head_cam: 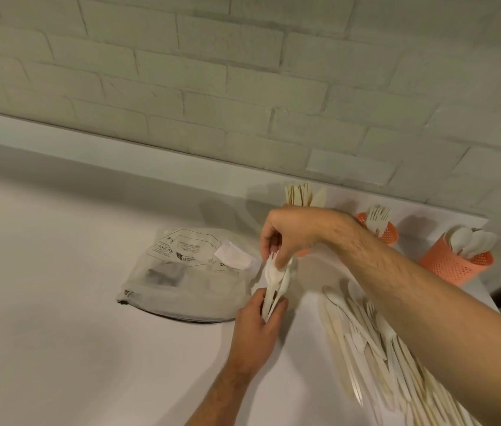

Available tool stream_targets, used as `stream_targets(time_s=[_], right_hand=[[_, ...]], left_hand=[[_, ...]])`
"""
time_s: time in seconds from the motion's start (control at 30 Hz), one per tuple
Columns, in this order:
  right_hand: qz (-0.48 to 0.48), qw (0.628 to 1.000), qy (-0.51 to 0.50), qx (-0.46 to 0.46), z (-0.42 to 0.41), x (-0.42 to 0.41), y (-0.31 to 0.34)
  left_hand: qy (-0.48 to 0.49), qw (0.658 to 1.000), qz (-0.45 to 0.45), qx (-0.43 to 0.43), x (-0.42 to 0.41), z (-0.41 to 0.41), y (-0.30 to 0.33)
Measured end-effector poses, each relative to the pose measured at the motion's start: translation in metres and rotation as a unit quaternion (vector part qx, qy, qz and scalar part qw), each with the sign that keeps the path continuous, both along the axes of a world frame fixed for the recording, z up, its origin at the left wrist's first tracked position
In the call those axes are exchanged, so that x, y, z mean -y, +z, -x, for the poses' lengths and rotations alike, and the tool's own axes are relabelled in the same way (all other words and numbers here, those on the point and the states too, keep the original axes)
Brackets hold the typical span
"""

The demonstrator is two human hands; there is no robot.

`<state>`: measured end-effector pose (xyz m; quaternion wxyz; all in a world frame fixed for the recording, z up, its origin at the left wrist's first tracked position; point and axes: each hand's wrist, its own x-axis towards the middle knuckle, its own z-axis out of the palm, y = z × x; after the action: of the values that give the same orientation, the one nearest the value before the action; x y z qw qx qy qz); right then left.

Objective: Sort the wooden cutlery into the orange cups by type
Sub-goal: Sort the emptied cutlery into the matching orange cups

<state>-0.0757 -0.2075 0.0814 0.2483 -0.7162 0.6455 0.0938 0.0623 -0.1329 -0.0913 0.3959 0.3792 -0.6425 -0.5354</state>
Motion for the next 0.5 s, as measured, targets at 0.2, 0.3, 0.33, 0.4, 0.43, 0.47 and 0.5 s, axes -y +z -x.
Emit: stream_targets(time_s=[0.2,0.3,0.33,0.4,0.43,0.47,0.5], right_hand=[[0.082,0.996,0.004,0.033,0.0,-0.006,-0.002],[0.1,0.993,-0.021,0.062,-0.003,-0.013,-0.01],[0.094,0.993,-0.025,0.067,-0.003,-0.015,-0.013],[0.089,0.991,-0.037,0.094,-0.001,-0.023,-0.02],[0.099,0.985,-0.057,0.127,0.001,-0.027,-0.023],[0.117,0.974,-0.084,0.173,0.003,-0.032,-0.027],[0.14,0.958,-0.114,0.222,0.004,-0.037,-0.032]], left_hand=[[0.018,1.0,0.001,0.006,0.002,0.0,-0.001],[0.02,1.0,0.011,0.0,0.003,0.001,-0.003],[0.02,1.0,0.015,-0.001,0.003,0.001,-0.004],[0.018,1.0,0.023,-0.006,0.002,0.001,-0.005],[0.018,0.999,0.027,-0.01,0.002,0.002,-0.005],[0.019,0.999,0.029,-0.013,0.003,0.002,-0.005],[0.019,0.999,0.029,-0.014,0.004,0.003,-0.007]])
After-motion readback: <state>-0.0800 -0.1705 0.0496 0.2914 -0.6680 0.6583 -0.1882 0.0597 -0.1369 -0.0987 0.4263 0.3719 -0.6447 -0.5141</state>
